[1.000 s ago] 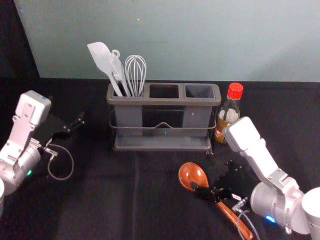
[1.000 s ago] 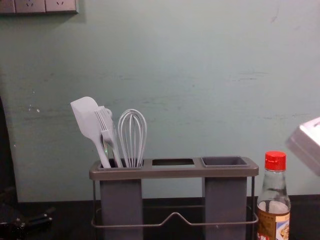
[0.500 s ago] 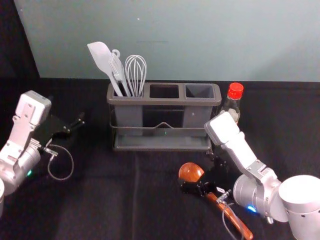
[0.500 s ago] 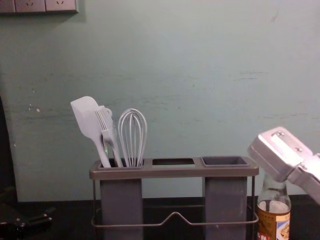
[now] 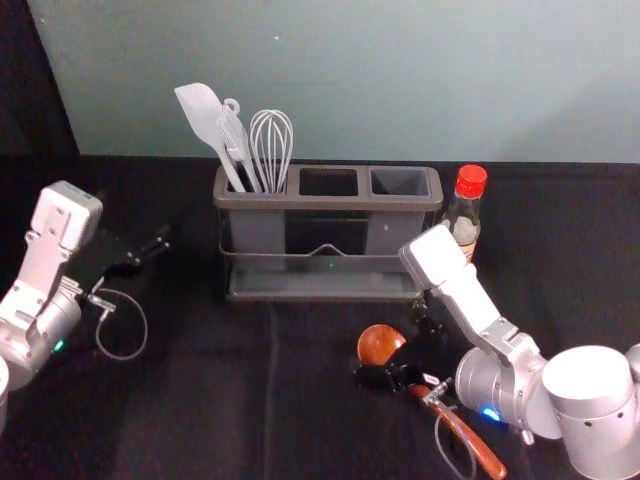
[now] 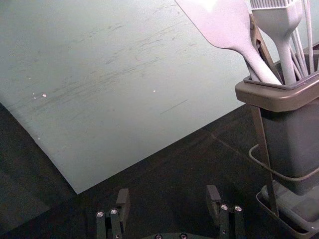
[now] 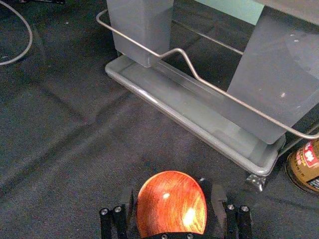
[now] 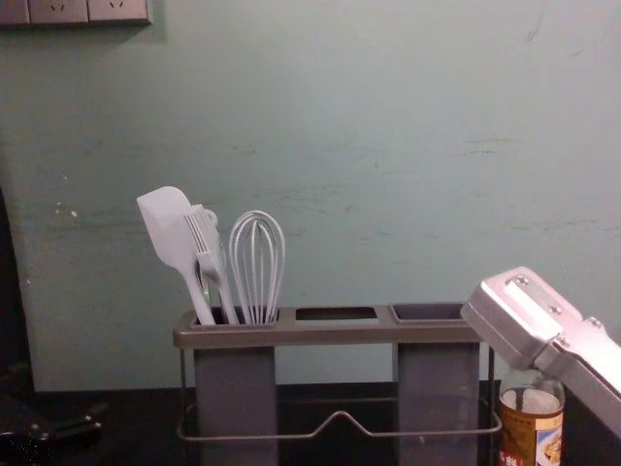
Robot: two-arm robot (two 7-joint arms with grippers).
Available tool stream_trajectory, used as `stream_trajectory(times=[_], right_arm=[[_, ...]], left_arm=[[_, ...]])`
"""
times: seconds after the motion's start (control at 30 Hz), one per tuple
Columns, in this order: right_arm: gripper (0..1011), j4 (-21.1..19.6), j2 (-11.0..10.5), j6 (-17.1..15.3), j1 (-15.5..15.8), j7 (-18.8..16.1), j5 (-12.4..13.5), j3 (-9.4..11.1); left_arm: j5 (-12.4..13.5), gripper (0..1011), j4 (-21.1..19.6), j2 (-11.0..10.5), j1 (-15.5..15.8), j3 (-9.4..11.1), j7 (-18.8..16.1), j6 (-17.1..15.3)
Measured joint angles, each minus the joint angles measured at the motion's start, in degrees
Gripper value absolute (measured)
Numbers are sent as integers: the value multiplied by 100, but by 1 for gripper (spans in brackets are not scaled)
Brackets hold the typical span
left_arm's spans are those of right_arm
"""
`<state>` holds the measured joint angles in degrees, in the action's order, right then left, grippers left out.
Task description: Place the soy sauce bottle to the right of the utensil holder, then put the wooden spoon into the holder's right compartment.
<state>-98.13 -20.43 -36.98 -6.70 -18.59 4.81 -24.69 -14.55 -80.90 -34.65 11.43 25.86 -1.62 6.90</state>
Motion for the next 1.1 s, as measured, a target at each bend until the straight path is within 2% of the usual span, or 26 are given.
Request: stream_trajectory(times=[0.97, 1.07, 1.1], right_arm=[[1004, 55, 155, -149, 3, -270, -370, 124], [966, 54, 192, -167, 28, -283, -383, 173], [921, 54, 203, -171, 35, -288, -386, 184]], left_arm=[[0, 1005, 0, 0, 0, 0, 0, 0], [0, 1005, 0, 0, 0, 0, 0, 0], [0, 1005, 0, 0, 0, 0, 0, 0]])
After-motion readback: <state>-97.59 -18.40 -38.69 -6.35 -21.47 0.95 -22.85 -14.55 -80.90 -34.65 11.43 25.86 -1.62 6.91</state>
